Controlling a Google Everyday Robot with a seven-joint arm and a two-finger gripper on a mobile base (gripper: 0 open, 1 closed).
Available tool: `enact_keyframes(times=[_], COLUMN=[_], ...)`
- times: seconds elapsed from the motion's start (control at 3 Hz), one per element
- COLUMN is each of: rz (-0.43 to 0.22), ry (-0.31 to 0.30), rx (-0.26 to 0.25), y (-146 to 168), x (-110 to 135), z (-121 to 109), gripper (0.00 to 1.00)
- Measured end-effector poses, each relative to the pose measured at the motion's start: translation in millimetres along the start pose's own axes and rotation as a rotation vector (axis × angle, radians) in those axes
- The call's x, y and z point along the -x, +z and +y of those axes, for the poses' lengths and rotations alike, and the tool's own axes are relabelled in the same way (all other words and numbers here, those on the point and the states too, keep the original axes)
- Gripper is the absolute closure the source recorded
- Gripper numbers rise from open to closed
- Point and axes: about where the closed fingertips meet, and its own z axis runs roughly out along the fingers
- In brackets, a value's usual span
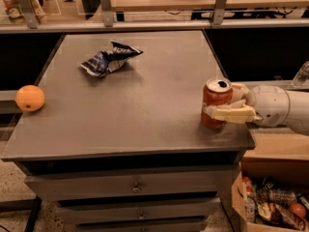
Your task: Place coke can upright
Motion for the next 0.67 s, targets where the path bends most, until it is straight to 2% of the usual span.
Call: enact_keyframes(times=[0.67], rz=[0.007], ry=[0.013], rx=[-0.023], y=[-3.9], x=[-5.2], z=[-1.4], gripper=[0.11])
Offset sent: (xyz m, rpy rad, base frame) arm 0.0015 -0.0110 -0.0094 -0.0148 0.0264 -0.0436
